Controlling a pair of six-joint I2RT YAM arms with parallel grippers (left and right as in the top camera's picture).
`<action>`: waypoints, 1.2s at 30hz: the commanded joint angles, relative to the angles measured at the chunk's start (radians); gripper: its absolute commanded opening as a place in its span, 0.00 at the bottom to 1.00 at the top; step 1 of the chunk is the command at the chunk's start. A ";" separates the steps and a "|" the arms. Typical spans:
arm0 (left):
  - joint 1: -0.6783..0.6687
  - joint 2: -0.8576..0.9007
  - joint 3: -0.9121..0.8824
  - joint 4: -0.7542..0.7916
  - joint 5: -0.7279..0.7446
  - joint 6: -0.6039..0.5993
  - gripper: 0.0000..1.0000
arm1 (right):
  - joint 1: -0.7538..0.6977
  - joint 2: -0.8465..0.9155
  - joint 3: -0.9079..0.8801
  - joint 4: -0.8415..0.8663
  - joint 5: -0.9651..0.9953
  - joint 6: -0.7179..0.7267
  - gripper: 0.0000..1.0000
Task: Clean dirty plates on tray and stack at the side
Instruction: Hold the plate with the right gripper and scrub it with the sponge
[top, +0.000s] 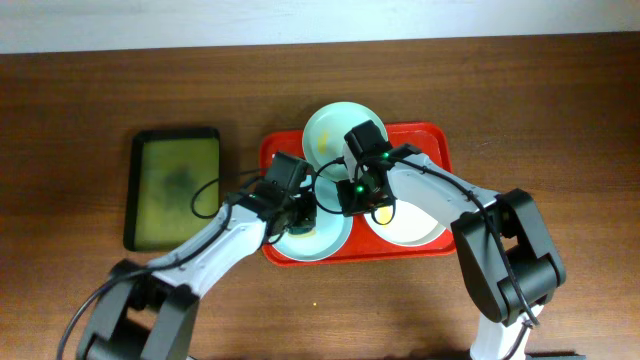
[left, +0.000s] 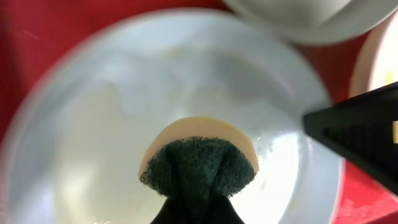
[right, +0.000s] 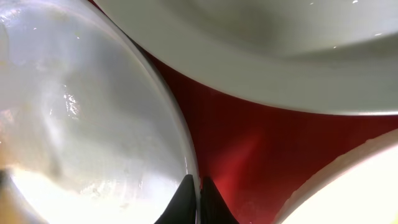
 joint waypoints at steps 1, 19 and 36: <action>-0.006 0.101 -0.003 0.002 0.056 -0.012 0.00 | 0.005 0.019 -0.009 0.010 0.016 0.004 0.04; -0.006 0.097 0.014 -0.129 -0.510 0.036 0.00 | 0.005 0.019 -0.009 0.011 0.016 0.003 0.04; -0.010 0.111 0.035 -0.043 -0.069 0.035 0.00 | 0.005 0.019 -0.009 0.011 0.016 0.003 0.04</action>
